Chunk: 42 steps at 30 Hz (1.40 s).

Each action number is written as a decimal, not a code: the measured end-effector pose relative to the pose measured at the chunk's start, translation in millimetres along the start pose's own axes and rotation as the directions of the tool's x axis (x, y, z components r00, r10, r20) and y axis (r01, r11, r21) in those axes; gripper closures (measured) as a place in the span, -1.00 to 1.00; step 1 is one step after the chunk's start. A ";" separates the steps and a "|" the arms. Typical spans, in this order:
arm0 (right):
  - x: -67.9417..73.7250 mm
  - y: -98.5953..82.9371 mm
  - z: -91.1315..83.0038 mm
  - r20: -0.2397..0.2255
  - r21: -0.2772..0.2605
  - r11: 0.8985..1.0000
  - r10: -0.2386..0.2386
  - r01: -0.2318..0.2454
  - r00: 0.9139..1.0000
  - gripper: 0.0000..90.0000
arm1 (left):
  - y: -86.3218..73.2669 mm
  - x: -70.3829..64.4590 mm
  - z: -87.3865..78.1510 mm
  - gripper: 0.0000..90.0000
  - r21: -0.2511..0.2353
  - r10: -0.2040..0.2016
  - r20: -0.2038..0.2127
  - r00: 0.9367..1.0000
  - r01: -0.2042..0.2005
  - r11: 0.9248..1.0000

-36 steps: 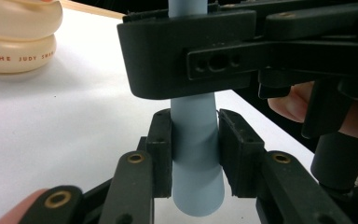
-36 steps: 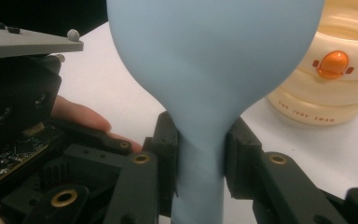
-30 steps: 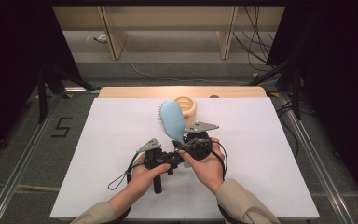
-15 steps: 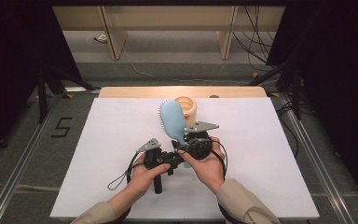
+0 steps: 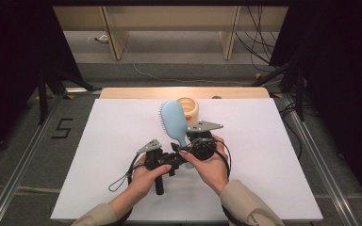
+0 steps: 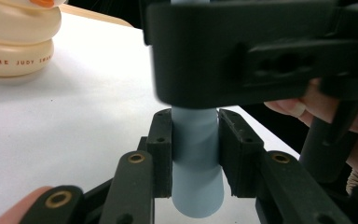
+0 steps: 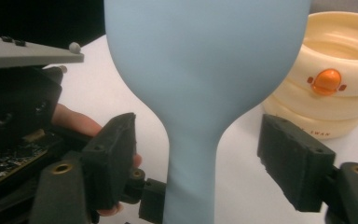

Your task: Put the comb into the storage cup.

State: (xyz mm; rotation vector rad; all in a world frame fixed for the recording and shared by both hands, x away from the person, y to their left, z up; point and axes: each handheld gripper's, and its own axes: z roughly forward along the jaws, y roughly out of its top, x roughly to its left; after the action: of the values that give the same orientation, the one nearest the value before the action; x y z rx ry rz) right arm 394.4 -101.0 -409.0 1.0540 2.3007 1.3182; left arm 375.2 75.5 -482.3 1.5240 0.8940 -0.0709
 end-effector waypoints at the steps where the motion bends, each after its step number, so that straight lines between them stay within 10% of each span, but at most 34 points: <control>1: -0.2 0.4 -0.9 -0.004 -0.004 1.000 0.001 -0.001 1.000 -0.41 | 0.1 0.2 -0.1 0.48 0.000 0.000 0.000 1.000 0.000 1.000; 42: -5.3 22.6 -32.8 -0.010 -0.109 0.994 -0.024 0.023 1.000 -0.78 | 0.2 1.3 -0.6 0.48 0.002 0.003 0.002 1.000 -0.003 1.000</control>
State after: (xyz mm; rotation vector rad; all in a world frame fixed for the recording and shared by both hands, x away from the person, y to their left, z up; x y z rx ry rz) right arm 389.7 -118.1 -373.0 0.9835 2.2142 1.4261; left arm 376.0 76.6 -482.6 1.5266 0.8898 -0.0708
